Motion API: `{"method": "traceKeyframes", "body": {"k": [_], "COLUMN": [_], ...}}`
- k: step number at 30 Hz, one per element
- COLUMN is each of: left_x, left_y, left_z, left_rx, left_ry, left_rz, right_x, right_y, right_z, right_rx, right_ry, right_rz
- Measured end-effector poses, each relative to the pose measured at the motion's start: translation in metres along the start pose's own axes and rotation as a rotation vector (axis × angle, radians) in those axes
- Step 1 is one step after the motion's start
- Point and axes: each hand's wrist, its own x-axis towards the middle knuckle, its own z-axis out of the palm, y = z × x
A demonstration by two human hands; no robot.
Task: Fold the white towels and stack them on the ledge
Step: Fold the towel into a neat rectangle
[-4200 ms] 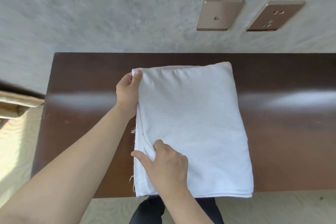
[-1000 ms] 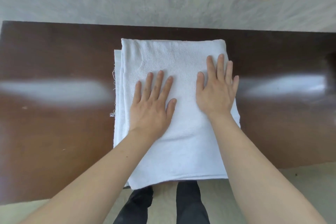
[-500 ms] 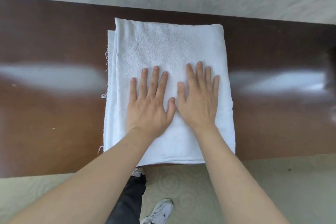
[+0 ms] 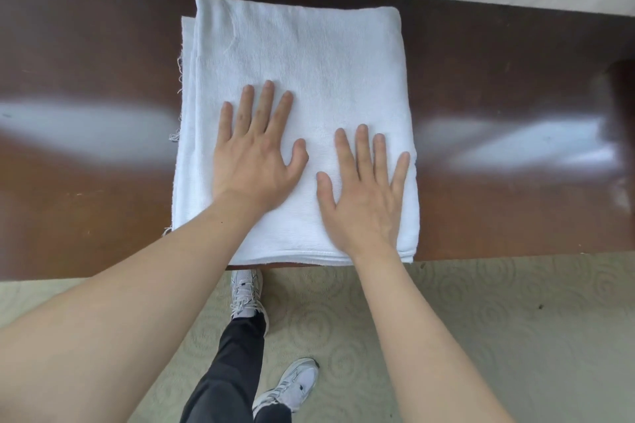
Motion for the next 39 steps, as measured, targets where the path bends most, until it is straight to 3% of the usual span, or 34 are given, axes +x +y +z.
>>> {"method": "traceKeyframes", "body": {"k": [11, 14, 17, 21, 29, 34, 39], "left_x": [0.0, -0.001, 0.0, -0.001, 0.007, 0.025, 0.109], "left_y": [0.001, 0.001, 0.0, 0.001, -0.026, -0.033, -0.074], "left_z": [-0.001, 0.0, 0.002, -0.002, -0.006, -0.006, -0.014], "left_rx": [-0.009, -0.018, -0.014, -0.004, -0.083, -0.096, -0.118], "left_ry": [0.02, 0.023, 0.013, -0.047, -0.097, -0.103, -0.132], "left_rz": [-0.015, -0.005, -0.013, -0.045, -0.271, -0.282, -0.222], "right_x": [-0.026, 0.006, 0.025, 0.024, 0.024, 0.021, 0.021], "right_y": [0.026, 0.002, -0.007, -0.005, -0.006, -0.009, -0.008], "right_z": [-0.007, -0.012, -0.002, 0.005, 0.006, -0.004, -0.003], "right_rx": [0.13, 0.146, 0.085, 0.05, -0.003, -0.01, -0.047], "right_ry": [0.033, 0.105, 0.059, 0.058, 0.039, 0.025, 0.013], "right_rz": [0.448, 0.244, 0.066, 0.277, 0.284, 0.275, 0.268]}}
